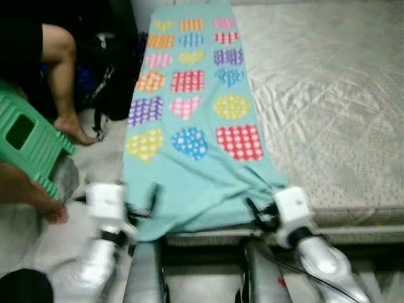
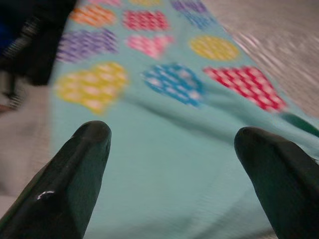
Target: Clean up the room
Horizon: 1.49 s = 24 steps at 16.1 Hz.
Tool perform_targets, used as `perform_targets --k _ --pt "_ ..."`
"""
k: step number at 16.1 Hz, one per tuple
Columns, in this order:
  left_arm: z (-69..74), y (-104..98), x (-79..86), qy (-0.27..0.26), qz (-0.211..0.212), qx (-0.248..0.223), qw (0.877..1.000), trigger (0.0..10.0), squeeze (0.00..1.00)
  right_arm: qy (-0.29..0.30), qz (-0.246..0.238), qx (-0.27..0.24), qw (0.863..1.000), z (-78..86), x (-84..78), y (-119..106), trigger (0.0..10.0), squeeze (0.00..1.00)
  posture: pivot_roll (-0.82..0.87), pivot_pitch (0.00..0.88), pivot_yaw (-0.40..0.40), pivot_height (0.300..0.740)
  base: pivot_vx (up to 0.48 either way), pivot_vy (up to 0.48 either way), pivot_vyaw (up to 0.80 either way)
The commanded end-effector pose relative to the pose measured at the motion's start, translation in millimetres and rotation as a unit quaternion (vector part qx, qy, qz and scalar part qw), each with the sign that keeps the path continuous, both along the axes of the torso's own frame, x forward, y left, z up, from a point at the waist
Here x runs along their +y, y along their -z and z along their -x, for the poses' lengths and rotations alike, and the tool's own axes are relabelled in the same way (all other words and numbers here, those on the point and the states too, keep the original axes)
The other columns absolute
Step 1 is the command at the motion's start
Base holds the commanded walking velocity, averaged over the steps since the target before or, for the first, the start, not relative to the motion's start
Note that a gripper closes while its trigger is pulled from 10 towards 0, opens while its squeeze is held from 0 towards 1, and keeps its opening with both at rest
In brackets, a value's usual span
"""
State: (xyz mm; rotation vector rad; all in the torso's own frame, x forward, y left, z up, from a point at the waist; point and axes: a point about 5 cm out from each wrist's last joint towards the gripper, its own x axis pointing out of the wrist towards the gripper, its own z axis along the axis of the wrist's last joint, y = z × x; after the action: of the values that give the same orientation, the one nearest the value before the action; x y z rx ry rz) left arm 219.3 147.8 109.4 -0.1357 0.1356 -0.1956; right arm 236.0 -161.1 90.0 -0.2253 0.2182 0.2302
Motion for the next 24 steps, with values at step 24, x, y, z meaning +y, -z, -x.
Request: perform_targets --k 24 --pt "-6.5 1 10.2 -0.027 -0.025 0.009 0.999 10.0 0.00 -0.151 -0.176 0.033 0.972 -34.7 98.7 -20 10.0 0.00 -0.06 0.122 0.067 0.521 0.025 0.000 0.00"
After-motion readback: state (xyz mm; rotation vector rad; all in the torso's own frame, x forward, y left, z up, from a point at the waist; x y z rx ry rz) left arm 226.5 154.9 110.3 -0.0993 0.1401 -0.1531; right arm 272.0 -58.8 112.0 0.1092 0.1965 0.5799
